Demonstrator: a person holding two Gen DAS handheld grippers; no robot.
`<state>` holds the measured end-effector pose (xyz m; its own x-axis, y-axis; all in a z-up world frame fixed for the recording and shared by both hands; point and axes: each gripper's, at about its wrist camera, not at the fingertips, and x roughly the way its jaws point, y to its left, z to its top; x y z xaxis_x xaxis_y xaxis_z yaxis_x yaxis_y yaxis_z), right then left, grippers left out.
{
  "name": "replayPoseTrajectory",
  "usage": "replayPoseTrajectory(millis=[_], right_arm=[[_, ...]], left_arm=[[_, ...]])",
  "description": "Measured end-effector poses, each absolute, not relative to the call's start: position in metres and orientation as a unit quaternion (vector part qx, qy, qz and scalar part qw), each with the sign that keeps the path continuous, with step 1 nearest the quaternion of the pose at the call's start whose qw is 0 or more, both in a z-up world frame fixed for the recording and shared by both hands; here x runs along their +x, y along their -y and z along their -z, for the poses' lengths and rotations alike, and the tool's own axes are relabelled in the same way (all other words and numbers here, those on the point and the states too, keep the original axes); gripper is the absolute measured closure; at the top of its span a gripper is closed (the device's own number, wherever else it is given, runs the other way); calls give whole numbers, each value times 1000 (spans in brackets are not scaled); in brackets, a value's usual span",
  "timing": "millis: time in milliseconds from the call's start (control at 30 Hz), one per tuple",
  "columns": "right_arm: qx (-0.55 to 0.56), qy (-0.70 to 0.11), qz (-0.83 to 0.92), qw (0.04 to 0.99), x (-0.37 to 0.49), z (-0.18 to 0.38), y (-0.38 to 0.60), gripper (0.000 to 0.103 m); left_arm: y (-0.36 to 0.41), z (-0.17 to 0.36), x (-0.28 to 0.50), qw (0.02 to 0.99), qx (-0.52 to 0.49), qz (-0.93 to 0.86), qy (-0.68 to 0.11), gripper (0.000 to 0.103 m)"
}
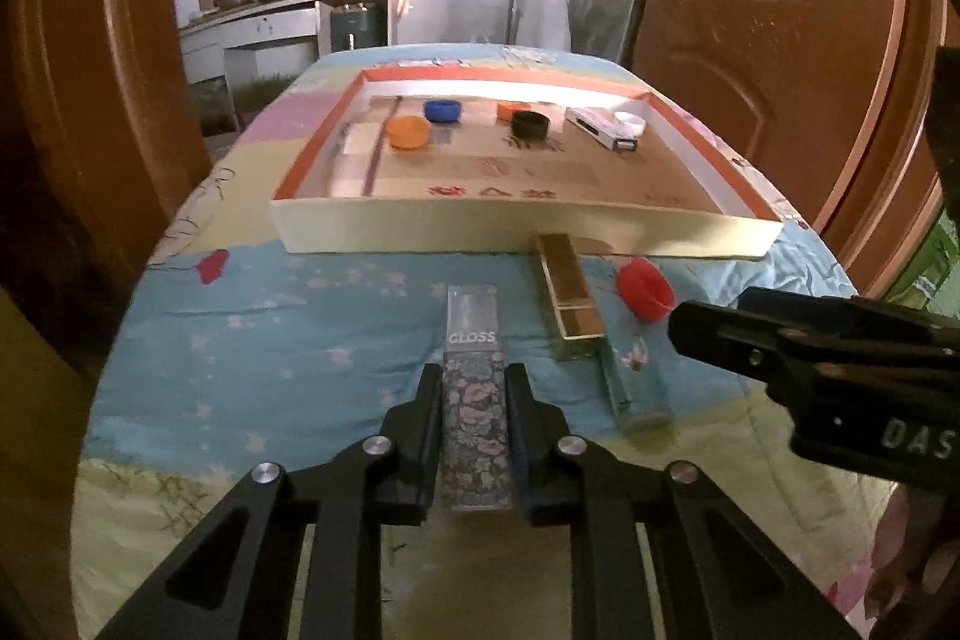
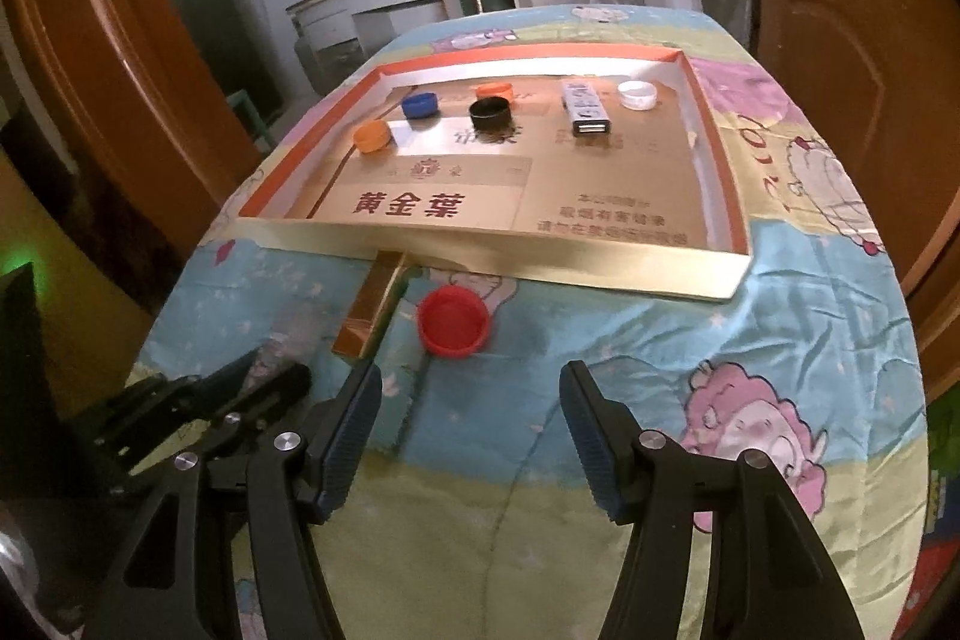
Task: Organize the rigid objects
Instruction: 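Grasp the GLOSS glitter tube with the left tool while the right tool grasps the red cap, then carry the glitter tube and red cap toward the tray with both tools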
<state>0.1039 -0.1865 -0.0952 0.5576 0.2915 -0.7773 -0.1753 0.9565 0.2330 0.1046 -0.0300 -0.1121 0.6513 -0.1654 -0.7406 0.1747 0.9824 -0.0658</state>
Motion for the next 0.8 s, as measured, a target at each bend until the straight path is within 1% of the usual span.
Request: replayPoseTrajectory(millis=[333, 367, 400, 433, 467, 500, 800], right_arm=[[58, -452, -123, 881, 130, 101, 174, 41], [60, -455, -125, 880, 131, 102, 174, 45], [64, -458, -125, 878, 133, 105, 175, 53], [68, -462, -126, 875, 134, 107, 177, 59], [76, -467, -128, 871, 135, 109, 178, 70], [82, -468, -130, 870, 135, 111, 179, 72], [71, -461, -137, 874, 125, 107, 178, 73]], left_arm=[[14, 103, 110, 914, -3, 88, -397, 83], [12, 103, 111, 913, -4, 88, -397, 83], [12, 104, 111, 913, -5, 88, -397, 83], [11, 104, 112, 913, -7, 87, -397, 83], [11, 104, 112, 913, -8, 87, -398, 83], [10, 105, 112, 913, -9, 87, -398, 83], [11, 103, 112, 914, -6, 89, -395, 83]])
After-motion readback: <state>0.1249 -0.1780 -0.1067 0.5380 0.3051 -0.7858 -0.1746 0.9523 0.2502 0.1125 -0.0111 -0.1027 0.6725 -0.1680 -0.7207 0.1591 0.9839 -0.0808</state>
